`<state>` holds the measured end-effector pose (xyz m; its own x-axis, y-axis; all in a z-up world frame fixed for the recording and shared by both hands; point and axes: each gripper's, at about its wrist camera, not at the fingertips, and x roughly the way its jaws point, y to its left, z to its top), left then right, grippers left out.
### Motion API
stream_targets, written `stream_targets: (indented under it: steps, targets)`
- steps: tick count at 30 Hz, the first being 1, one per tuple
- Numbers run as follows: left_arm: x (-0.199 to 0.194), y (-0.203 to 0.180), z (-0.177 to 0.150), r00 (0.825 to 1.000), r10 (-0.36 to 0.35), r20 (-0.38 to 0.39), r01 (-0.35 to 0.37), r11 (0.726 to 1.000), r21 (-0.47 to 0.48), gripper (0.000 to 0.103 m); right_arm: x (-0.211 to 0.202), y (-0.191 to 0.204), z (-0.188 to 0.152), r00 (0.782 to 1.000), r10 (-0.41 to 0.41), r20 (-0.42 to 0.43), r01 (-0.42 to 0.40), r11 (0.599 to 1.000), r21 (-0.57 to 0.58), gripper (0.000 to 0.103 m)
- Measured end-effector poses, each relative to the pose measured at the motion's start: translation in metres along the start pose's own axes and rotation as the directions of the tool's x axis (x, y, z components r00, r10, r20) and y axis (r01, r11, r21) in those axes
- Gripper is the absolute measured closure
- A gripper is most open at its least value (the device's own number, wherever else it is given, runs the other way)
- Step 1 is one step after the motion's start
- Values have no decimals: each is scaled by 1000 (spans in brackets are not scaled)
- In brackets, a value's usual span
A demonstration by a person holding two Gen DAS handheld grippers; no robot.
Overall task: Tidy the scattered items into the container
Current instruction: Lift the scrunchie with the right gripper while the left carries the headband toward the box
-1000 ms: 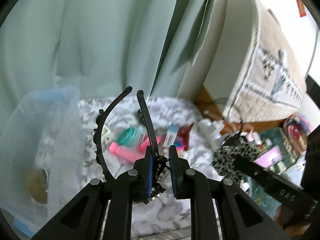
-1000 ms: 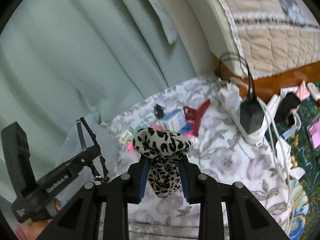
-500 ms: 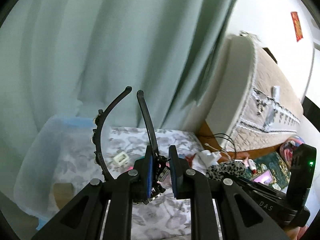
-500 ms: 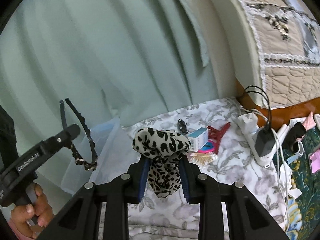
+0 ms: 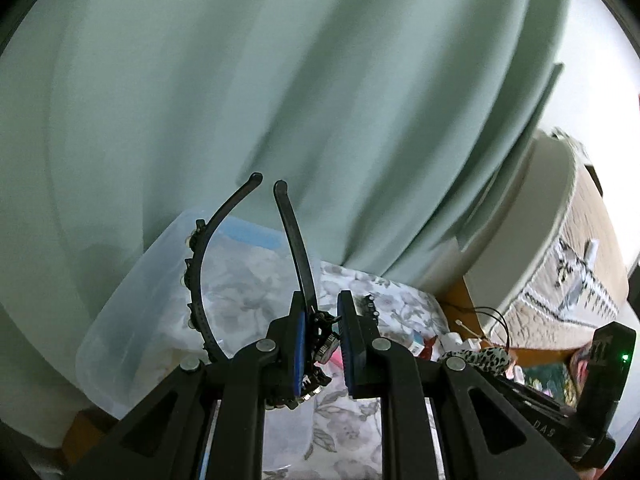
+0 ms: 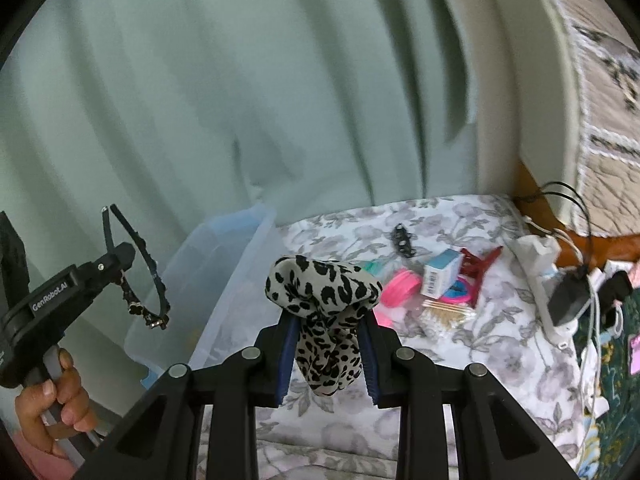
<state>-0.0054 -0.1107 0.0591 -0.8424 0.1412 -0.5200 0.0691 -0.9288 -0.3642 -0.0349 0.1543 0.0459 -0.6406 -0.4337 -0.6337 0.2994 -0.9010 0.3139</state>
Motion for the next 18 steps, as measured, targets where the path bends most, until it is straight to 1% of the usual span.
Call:
stream_targets:
  steps: [3, 6, 10, 14, 18]
  targets:
    - [4, 13, -2, 1000, 8, -8, -9, 999, -32, 87, 12, 18, -2, 999, 32, -29, -33, 999, -32, 72]
    - [7, 25, -3, 1000, 15, -14, -16, 998, -57, 87, 22, 42, -6, 996, 68, -55, -73, 993, -93, 72]
    - [11, 40, -5, 1000, 20, -12, -21, 996, -88, 88, 35, 61, -9, 992, 96, -84, -108, 982, -154, 72]
    - [15, 56, -7, 999, 27, -26, -30, 992, -121, 87, 45, 75, -8, 988, 107, -107, -125, 975, -181, 72]
    - [24, 68, -12, 998, 12, -58, -21, 987, -159, 87, 57, 92, -7, 984, 122, -129, -145, 971, -192, 72]
